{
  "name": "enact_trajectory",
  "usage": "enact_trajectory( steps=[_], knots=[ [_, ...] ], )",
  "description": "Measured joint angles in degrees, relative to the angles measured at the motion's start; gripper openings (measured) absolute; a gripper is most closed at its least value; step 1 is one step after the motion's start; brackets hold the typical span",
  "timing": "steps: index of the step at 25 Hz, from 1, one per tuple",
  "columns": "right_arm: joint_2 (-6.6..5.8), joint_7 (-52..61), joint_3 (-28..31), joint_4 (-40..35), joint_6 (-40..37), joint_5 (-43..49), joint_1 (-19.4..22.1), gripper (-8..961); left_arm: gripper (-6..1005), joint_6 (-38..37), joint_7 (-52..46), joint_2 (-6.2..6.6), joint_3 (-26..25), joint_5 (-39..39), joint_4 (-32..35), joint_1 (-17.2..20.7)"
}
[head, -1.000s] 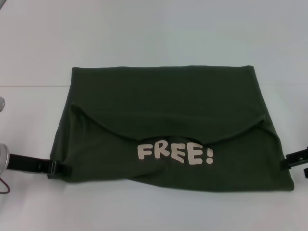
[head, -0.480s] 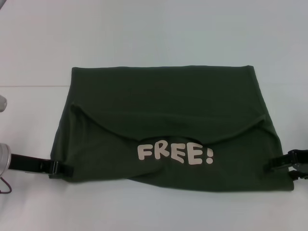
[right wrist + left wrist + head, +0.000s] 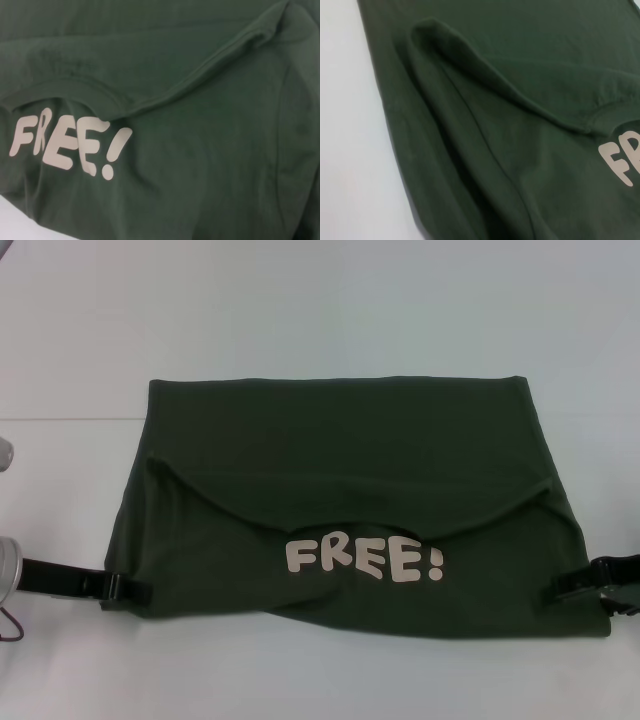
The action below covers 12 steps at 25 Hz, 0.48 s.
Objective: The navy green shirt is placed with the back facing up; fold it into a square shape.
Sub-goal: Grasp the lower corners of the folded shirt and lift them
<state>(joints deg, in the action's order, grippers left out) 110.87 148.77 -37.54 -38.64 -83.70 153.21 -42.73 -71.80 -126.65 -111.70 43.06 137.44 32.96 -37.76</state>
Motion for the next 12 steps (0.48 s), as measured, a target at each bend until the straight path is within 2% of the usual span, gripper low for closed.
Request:
enact_trajectory(
  steps=[6,12],
  knots=[
    [0.91,-0.1,-0.1,0.1,0.2,0.0,-0.2,875,43,0.1,0.0,0.0,0.0,-0.2,0.0,0.2],
    [1.17,-0.1,-0.1,0.1,0.8,0.0,-0.3,873,43,0.1,0.0,0.03,0.0,-0.1,0.0,0.2]
  ],
)
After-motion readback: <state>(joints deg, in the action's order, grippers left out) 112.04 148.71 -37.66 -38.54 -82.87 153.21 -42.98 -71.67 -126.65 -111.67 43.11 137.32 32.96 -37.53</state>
